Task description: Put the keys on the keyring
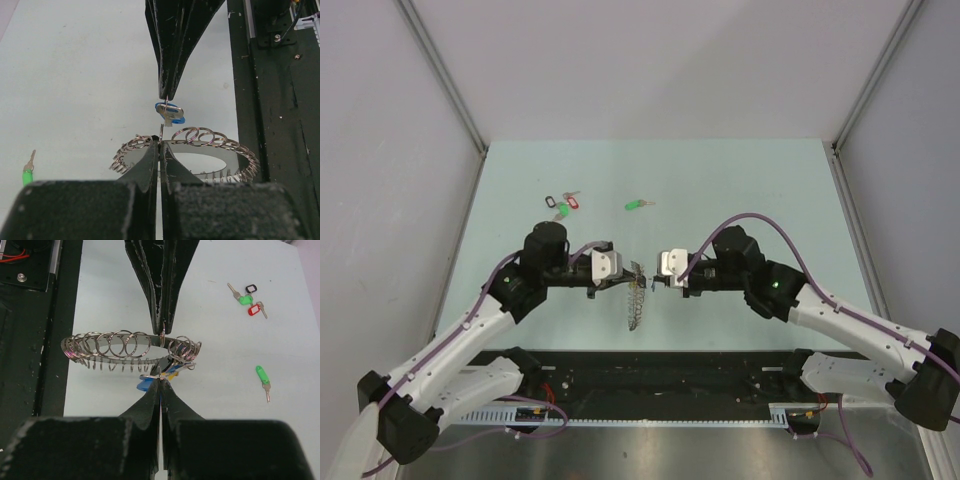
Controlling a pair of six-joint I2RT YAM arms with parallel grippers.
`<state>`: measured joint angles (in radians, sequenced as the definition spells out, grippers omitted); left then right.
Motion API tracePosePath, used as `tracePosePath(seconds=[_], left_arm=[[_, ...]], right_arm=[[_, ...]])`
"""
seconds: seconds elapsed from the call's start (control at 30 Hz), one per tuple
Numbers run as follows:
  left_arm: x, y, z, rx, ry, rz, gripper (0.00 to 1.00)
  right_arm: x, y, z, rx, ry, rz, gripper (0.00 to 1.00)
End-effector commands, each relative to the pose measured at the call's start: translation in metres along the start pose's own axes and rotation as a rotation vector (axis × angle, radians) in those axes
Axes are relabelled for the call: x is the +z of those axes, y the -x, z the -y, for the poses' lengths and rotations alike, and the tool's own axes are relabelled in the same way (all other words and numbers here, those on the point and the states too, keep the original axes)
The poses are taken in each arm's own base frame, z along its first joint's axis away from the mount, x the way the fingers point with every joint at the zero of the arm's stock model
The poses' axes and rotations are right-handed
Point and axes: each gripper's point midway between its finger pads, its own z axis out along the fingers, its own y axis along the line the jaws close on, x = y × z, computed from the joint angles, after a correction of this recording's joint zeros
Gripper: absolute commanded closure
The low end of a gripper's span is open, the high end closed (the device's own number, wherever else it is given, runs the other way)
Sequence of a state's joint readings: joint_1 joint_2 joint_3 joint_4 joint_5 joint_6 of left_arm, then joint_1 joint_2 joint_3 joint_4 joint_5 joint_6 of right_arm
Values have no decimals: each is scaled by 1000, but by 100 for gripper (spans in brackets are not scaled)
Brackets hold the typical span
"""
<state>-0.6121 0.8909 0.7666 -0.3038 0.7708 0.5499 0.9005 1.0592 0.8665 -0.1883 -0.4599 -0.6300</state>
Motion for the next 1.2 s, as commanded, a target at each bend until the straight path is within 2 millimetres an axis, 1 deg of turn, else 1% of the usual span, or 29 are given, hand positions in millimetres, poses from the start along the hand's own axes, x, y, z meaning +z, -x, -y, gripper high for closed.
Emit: tracePosePath(seconds=[0.0,0.23,0.43,1.17], left_arm=[[1,19,5,78,-49,57,100],[3,20,8,80,-58,61,100],[2,22,8,84,-59,64,100],[2,21,8,85,-51,62,100]], right_arm=[[-4,36,14,-56,-40,88,100],[1,34,16,-51,-52,83,100],[3,34,13,-50,-38,84,100],[8,36,10,-58,-25,91,100]])
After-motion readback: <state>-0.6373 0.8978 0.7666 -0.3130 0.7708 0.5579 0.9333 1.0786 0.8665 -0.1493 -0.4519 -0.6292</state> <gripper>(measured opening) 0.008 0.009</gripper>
